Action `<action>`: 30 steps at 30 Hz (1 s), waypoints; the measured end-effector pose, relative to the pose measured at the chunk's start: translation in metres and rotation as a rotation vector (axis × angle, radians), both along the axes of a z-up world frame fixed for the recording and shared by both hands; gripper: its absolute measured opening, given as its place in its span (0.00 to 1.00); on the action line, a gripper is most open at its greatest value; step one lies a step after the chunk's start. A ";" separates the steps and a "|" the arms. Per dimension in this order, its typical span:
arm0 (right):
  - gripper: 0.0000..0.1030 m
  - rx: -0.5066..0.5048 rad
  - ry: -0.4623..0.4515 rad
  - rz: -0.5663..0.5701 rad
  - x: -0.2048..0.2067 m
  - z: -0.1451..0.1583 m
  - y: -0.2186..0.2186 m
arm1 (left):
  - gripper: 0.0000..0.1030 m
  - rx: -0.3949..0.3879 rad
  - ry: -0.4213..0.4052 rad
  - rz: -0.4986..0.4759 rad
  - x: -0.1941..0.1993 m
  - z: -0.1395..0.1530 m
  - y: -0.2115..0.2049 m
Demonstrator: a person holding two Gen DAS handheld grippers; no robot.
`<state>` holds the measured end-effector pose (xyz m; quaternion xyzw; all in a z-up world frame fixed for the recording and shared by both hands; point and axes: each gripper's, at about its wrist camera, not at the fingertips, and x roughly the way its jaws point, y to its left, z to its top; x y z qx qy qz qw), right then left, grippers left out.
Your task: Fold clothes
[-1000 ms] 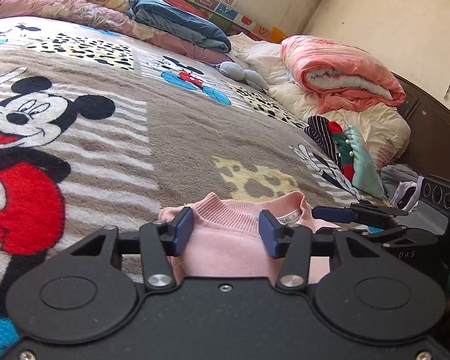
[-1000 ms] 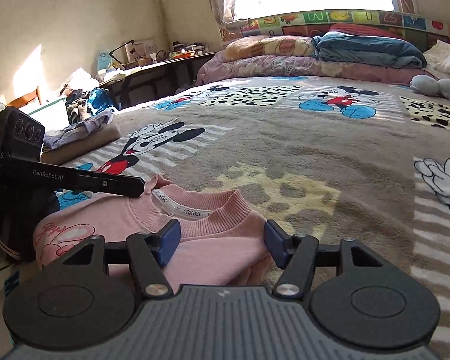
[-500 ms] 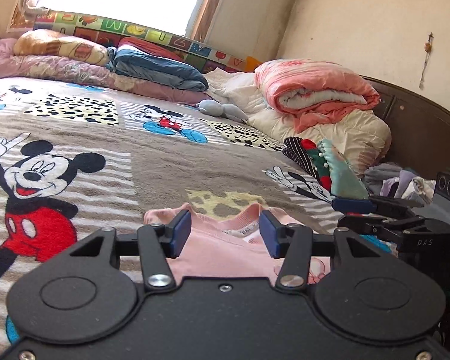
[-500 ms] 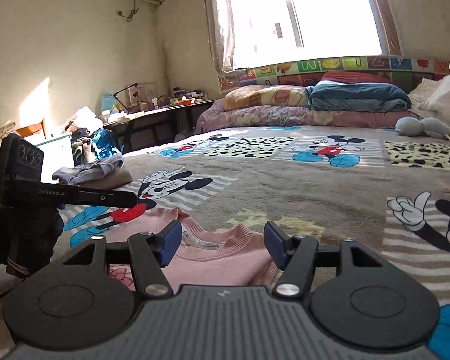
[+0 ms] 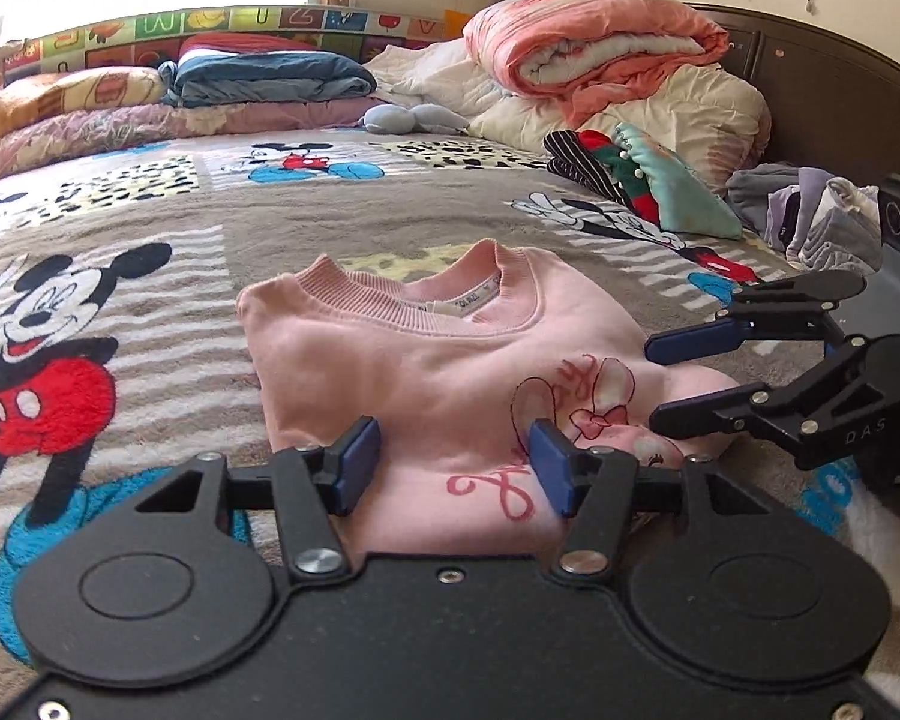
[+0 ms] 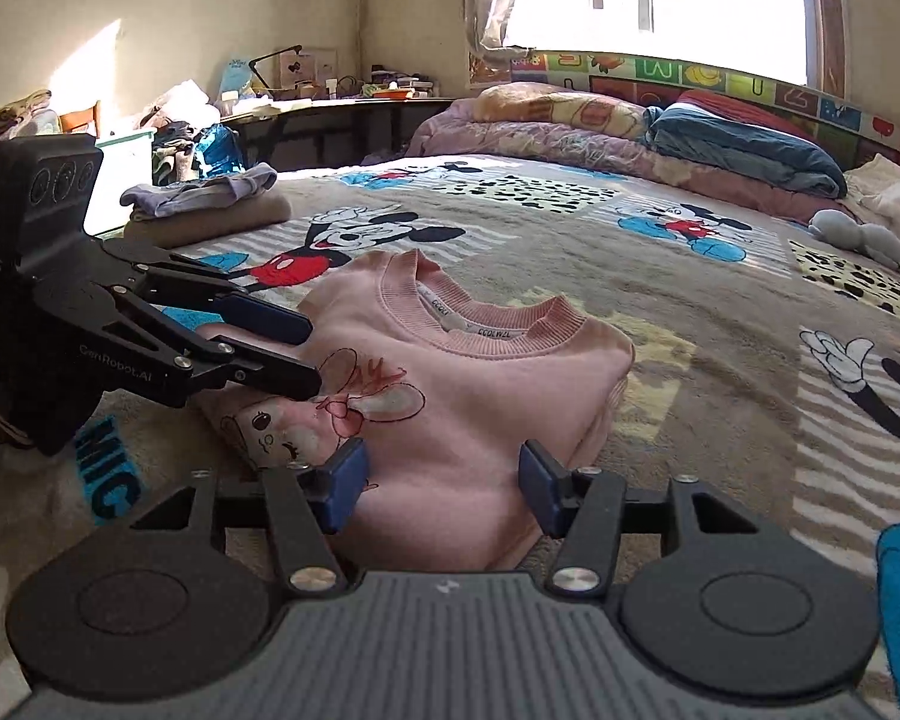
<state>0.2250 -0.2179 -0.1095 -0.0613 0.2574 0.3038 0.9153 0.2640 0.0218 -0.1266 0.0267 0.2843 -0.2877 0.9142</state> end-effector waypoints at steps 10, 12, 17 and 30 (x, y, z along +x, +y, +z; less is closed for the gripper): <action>0.52 0.029 -0.002 0.001 -0.005 0.009 -0.006 | 0.55 -0.027 -0.118 0.054 -0.001 0.022 0.004; 0.52 0.021 -0.093 -0.005 -0.016 0.019 -0.002 | 0.55 -0.031 -0.145 0.066 -0.001 0.026 0.005; 0.52 -0.058 -0.171 0.019 -0.022 0.019 0.019 | 0.55 -0.059 -0.058 0.063 0.034 0.017 0.007; 0.53 -0.063 -0.023 -0.010 -0.009 -0.006 0.025 | 0.56 -0.087 0.056 0.045 0.075 0.001 0.009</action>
